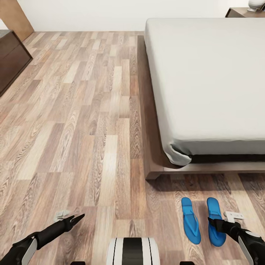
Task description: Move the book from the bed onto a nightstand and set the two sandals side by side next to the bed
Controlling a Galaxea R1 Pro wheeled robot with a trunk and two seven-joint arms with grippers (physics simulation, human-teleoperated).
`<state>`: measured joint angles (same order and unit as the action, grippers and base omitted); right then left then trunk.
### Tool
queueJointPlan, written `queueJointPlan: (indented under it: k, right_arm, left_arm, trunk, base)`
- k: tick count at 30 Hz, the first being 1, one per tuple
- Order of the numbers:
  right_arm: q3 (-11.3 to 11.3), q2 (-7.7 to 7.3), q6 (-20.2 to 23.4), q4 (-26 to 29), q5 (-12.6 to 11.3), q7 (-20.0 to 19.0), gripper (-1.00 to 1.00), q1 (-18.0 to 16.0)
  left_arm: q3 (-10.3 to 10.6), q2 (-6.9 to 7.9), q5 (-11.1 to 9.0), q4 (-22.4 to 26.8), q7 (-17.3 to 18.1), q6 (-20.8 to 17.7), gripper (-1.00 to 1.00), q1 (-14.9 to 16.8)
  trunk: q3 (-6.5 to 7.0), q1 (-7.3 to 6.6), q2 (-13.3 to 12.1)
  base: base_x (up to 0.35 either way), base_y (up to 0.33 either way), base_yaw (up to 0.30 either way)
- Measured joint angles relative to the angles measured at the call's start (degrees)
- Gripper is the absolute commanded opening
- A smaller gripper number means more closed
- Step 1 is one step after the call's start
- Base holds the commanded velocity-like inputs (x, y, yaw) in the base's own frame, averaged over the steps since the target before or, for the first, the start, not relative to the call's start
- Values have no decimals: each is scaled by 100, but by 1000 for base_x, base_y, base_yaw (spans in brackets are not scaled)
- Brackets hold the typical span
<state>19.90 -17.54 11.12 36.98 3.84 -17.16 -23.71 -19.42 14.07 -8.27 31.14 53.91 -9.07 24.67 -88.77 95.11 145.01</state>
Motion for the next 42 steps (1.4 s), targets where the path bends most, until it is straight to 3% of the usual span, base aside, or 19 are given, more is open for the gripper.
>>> queueJointPlan:
  k: [23,42]
  right_arm:
    - [5,9,6,9,0,-4,-100,0]
    - [6,9,5,9,2,-1,-100,1]
  left_arm:
    - [1,0,-1,-1,-8,0,100,0]
    - [2,0,0,-1,-9,0,100,0]
  trunk:
    - [0,0,0]
    - [-420,49,25]
  base:
    - [35,2,0]
    - [0,0,0]
